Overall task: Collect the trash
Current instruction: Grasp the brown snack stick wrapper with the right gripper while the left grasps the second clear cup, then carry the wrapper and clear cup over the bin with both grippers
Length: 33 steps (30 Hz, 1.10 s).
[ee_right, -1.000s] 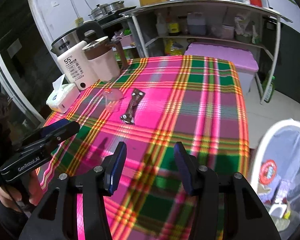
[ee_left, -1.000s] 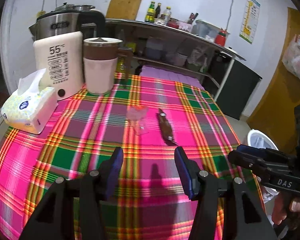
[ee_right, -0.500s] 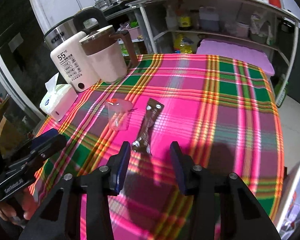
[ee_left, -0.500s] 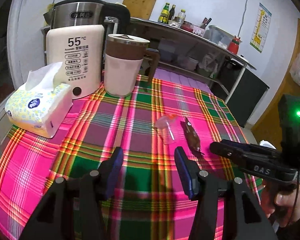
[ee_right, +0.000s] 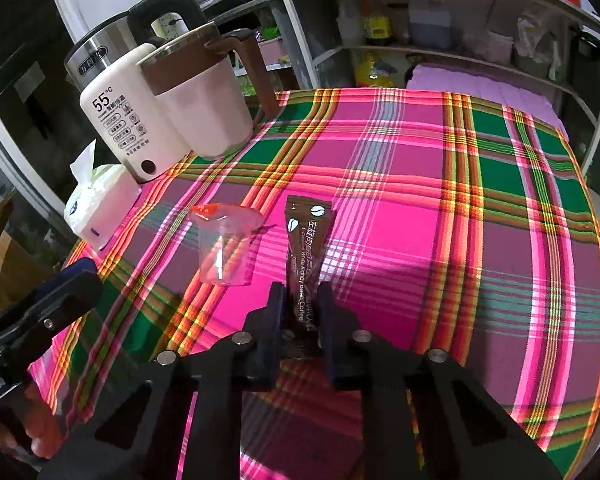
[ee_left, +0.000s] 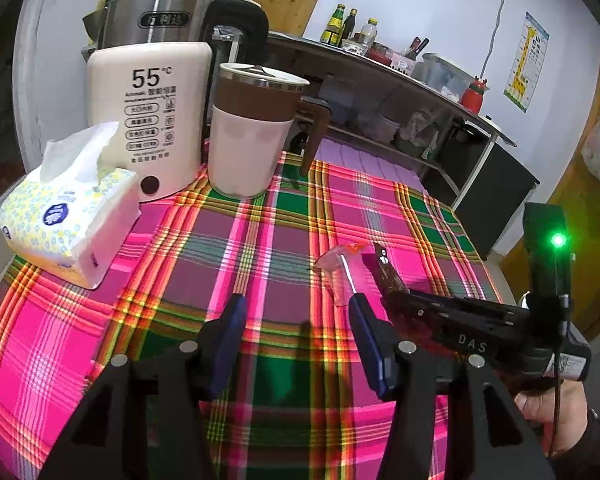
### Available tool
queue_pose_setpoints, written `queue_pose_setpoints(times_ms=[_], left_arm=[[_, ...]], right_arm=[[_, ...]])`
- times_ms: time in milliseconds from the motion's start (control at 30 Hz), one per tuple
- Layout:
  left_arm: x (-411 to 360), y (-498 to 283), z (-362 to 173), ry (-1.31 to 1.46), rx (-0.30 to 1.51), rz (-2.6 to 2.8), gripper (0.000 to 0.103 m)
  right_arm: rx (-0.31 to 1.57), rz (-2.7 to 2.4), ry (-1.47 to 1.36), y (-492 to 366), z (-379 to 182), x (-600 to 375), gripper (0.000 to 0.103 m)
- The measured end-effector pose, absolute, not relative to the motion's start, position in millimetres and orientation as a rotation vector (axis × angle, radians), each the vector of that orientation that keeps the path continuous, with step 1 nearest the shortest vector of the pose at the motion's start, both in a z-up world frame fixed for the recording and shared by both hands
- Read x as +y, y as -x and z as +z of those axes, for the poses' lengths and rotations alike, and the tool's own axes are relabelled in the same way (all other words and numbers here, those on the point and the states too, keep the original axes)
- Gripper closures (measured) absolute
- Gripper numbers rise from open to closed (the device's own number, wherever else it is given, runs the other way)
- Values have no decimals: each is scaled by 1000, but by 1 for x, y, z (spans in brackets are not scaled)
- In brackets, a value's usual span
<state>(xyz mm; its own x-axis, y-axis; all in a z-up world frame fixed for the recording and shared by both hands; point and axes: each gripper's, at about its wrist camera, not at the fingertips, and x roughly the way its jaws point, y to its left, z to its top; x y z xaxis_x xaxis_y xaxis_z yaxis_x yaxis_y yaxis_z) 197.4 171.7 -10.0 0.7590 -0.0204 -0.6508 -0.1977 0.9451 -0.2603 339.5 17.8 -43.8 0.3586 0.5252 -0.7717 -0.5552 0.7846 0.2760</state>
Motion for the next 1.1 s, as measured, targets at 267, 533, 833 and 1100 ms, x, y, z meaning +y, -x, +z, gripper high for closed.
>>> queue_pose_setpoints(times_ms=[267,533,833,1100], left_arm=[[151,-220,-11,322,731,62,48],[132,-253,-20,313,779,63,48],[122,-278,-36,264,819,119,67],[117,-274,-34,240,817,121,71]], right_arm=[[952,668,-5,-334,-33,-9,87],[942,646,-51,-331,-29,-38,87],[938,642,-81,-332,-29,-57,87],[921,631,-88,-327,-25,-70,87]])
